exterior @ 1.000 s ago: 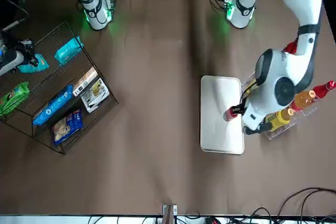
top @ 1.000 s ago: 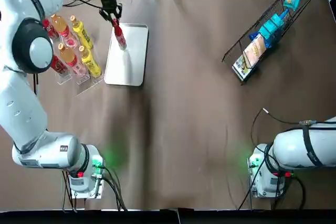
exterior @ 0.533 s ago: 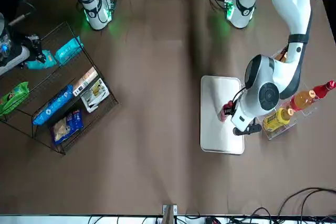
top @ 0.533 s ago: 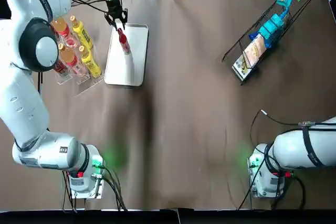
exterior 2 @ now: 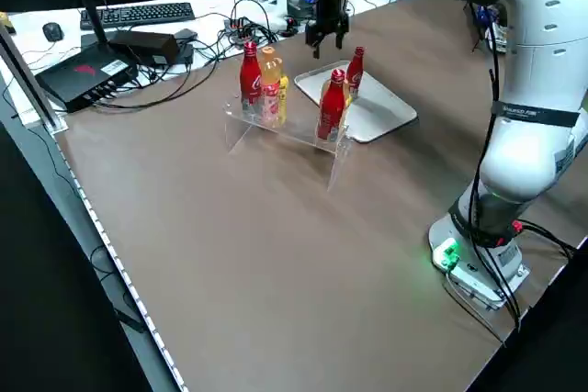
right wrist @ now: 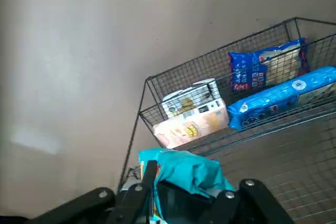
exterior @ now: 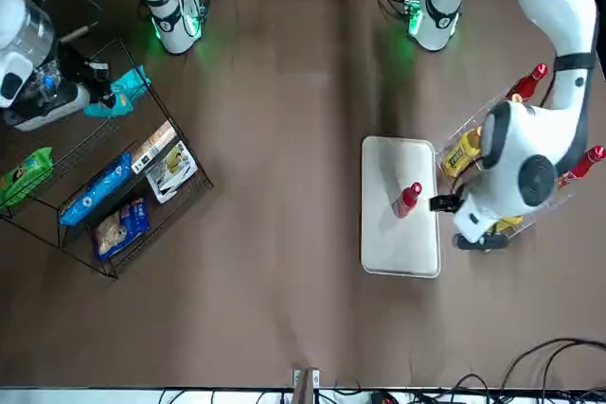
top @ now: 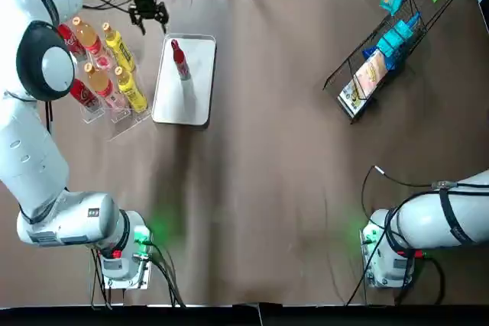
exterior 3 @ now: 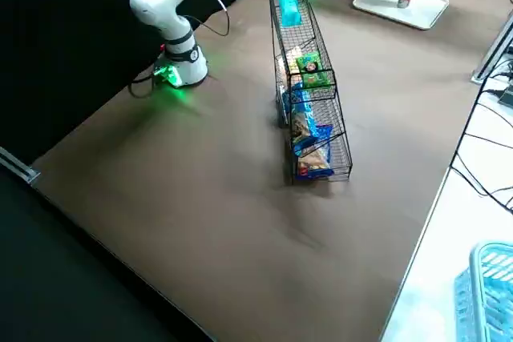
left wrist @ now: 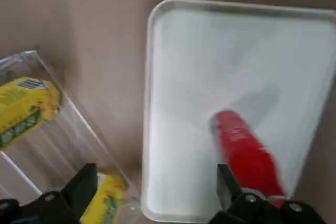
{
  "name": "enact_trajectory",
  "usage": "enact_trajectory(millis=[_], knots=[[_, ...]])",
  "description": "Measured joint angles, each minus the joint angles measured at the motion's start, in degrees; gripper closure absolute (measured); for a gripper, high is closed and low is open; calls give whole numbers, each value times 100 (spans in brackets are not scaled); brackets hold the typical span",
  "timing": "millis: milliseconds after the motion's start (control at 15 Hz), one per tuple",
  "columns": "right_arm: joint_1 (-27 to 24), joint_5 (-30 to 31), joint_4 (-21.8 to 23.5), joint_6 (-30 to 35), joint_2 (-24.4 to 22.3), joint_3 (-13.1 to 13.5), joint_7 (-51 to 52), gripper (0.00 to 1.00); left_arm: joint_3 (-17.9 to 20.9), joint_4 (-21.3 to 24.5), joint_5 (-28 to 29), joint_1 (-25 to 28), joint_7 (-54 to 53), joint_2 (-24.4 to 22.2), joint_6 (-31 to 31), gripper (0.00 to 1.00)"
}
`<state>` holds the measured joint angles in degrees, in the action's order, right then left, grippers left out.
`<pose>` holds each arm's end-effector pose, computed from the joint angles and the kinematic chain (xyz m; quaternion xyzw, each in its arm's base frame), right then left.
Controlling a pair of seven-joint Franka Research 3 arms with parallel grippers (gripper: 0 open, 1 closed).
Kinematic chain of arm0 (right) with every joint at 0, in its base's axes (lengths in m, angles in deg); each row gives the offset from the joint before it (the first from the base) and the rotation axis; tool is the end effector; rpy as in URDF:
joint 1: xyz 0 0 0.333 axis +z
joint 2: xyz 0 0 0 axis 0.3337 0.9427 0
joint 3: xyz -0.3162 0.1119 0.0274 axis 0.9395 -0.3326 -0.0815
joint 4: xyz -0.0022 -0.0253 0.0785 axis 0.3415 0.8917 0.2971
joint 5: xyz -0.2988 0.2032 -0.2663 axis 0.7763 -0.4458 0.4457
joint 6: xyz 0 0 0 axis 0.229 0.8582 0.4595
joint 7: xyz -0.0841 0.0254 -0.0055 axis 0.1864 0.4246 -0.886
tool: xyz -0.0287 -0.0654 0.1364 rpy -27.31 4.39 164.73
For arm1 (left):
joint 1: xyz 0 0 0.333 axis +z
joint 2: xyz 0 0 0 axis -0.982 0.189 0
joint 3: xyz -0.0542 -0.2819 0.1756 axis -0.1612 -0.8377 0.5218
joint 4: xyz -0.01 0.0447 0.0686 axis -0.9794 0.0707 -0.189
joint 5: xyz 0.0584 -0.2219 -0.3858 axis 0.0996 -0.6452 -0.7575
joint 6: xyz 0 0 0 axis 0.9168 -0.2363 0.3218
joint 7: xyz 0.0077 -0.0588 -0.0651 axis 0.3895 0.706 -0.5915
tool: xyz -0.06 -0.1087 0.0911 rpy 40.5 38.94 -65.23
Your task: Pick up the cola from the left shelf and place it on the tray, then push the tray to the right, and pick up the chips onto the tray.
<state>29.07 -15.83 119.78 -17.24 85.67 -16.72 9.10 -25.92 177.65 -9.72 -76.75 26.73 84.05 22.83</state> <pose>0.5831 0.1046 0.6093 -0.9872 -0.1454 0.0548 0.0367 0.6936 -0.1149 0.2882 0.9967 0.0018 -0.0807 0.0108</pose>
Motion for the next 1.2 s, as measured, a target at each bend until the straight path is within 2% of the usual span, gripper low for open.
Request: enact_trajectory(millis=[200, 267, 400, 467, 600, 800, 933, 1067, 1200], knots=[[203, 0, -2, -5, 0, -4, -394, 99, 174, 159, 0, 197, -595, 336, 39, 0], [363, -11, -2, -7, 1, -6, -640, 99, 215, 260, 0, 198, -713, 676, 218, 0], [519, -127, -2, -17, 2, -7, -952, 99, 216, 333, 28, 169, -718, 937, 367, 1], [578, -154, -2, -24, 2, -8, -1075, 99, 217, 367, 40, 154, -718, 1022, 436, 6], [657, -215, -2, -100, 3, -8, -1355, 99, 217, 441, 46, 140, -718, 1117, 549, 10], [684, -286, -2, -301, 15, -3, -1745, 99, 219, 487, 47, 140, -718, 1194, 578, 36], [667, -291, -2, -429, 34, 19, -1824, 99, 220, 488, 47, 140, -718, 1221, 580, 40], [650, -369, 3, -640, 100, 51, -1832, 99, 220, 503, 47, 140, -714, 1235, 580, 60], [649, -542, 16, -890, 234, 64, -1833, 99, 220, 517, 47, 140, -682, 1251, 580, 64]])
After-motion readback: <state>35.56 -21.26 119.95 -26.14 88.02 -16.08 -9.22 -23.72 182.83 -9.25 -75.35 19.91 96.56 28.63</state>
